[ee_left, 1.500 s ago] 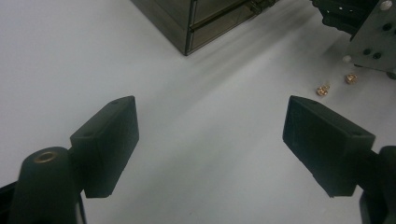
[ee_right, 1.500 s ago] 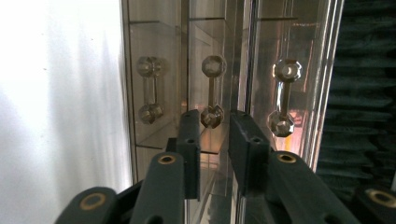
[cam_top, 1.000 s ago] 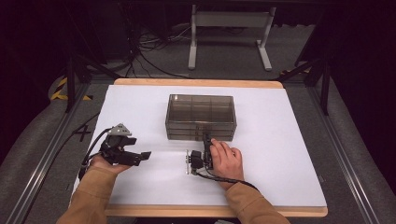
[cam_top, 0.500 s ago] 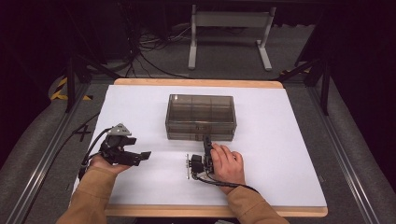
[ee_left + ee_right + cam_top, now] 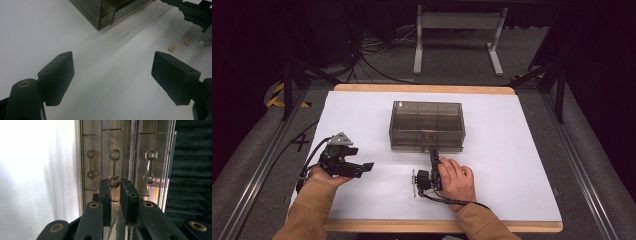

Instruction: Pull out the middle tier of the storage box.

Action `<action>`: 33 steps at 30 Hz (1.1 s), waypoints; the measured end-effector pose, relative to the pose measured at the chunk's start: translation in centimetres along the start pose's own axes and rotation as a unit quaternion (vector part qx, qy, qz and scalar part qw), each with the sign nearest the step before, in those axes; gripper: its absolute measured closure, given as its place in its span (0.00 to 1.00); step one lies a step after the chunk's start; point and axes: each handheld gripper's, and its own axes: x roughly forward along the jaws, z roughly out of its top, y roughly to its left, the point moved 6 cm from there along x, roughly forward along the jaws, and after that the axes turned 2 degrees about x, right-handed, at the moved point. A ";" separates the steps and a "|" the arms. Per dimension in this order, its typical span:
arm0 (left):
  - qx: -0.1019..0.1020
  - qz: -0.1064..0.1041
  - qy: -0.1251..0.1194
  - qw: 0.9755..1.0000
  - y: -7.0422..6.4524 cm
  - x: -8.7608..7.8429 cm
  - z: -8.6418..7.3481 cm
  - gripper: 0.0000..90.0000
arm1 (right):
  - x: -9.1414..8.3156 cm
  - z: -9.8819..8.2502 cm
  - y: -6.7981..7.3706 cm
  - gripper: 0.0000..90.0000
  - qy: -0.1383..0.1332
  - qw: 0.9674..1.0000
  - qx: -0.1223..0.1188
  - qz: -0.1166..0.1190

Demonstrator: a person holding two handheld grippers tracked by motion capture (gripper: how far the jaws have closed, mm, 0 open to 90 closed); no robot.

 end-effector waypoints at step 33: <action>0.009 -0.013 0.003 1.000 -0.1 0.9 1.1 0.21 | -2.1 -3.0 -0.8 0.78 -0.064 0.990 0.086 0.096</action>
